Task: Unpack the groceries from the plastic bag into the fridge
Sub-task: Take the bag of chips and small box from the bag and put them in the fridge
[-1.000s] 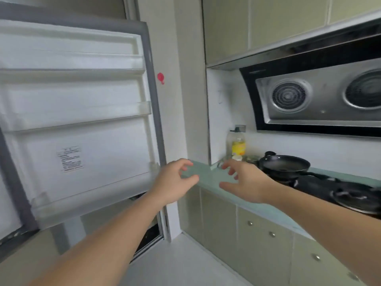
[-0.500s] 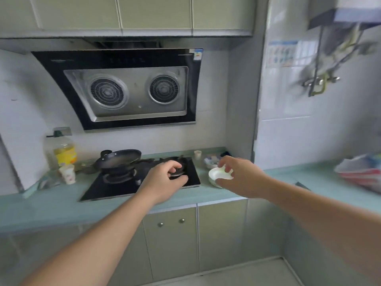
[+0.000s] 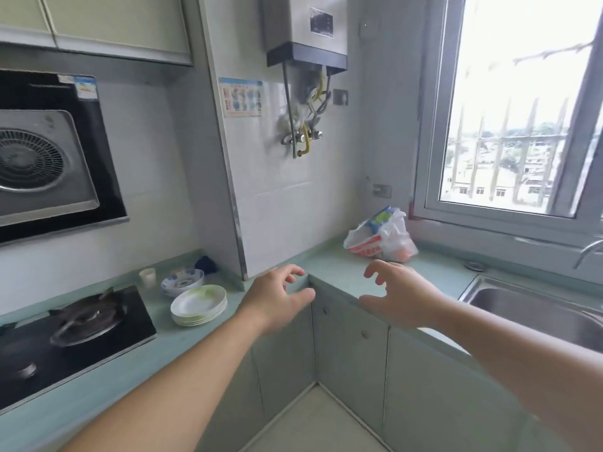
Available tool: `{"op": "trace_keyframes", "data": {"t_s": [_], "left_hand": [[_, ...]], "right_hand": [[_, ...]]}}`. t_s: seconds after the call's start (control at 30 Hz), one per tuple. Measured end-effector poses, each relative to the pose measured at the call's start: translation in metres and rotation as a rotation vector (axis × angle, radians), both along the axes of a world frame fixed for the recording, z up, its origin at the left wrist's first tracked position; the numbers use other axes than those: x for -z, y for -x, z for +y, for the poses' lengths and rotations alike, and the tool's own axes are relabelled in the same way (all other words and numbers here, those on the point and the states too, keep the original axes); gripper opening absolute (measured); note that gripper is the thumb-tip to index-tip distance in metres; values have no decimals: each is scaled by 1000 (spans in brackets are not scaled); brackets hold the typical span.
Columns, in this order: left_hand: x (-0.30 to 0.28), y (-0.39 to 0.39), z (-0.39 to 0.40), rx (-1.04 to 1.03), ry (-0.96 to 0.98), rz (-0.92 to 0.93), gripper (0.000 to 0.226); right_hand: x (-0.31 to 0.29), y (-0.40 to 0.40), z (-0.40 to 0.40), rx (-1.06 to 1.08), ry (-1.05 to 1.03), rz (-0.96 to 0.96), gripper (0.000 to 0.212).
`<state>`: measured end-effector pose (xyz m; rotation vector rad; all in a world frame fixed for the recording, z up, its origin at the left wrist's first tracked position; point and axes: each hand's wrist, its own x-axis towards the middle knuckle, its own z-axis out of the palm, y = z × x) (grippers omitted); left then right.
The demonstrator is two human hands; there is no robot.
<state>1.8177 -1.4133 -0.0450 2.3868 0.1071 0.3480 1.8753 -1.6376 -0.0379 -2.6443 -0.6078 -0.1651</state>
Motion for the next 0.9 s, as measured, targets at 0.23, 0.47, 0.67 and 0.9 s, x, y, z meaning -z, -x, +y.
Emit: {"op": "trace_keyframes", "data": {"t_s": [0.23, 0.47, 0.67, 0.9], "left_hand": [[-18, -82, -50, 31, -81, -12, 36], [-34, -142, -51, -15, -112, -5, 38], [-20, -217, -56, 27, -102, 29, 38], [10, -345, -47, 138, -52, 26, 39]], "right_hand": [[-6, -89, -52, 11, -65, -15, 50], [-12, -155, -57, -28, -91, -4, 53], [-3, -210, -53, -47, -87, 17, 51], [10, -306, -53, 65, -11, 31, 46]]}}
